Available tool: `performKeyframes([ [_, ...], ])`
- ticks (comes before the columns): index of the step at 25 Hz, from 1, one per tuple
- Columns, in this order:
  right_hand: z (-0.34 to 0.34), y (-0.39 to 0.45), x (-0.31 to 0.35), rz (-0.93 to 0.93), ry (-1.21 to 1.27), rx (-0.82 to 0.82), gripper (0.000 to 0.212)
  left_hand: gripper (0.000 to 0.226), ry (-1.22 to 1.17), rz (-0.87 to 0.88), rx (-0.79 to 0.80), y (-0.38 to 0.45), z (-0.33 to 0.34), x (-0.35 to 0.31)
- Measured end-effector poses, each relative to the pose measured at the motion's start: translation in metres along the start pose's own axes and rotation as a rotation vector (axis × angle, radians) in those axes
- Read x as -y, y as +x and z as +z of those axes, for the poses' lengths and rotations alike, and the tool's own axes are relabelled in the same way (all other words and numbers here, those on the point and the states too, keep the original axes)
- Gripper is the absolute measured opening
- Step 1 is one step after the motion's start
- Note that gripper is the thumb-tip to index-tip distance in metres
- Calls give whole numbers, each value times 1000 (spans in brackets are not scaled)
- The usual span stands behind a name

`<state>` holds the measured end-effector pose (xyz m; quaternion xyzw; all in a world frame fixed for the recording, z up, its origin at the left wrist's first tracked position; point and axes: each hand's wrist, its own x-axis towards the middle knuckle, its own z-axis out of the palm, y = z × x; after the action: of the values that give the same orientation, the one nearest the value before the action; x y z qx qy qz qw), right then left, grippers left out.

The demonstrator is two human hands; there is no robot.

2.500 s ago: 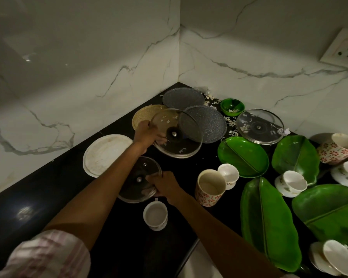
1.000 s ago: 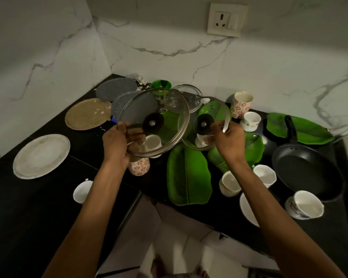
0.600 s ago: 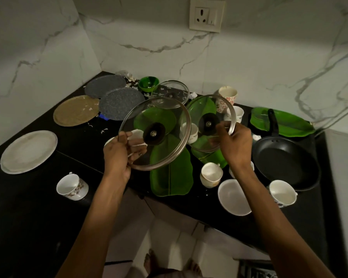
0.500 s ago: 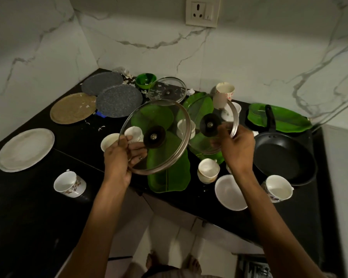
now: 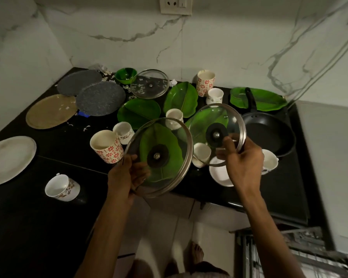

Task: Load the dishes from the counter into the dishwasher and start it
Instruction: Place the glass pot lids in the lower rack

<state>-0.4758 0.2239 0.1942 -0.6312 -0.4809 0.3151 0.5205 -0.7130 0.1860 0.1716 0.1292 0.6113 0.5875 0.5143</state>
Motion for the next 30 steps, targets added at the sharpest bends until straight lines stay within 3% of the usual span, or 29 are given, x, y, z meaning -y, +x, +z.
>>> performKeyframes([
  [9, -48, -70, -13, 71, -61, -157, 10, 27, 184, -85, 143, -21, -13, 36],
  [13, -73, -86, -19, 60, -94, -191, 16, 26, 162, -96, 202, -43, -5, 52],
  [18, -113, -102, -24, 24, -113, -227, 8, 22, 90, -135, 224, -72, 11, 76],
  [30, -262, -154, -66, 66, -182, -243, 9, 25, 142, -199, 243, -202, 47, 163],
])
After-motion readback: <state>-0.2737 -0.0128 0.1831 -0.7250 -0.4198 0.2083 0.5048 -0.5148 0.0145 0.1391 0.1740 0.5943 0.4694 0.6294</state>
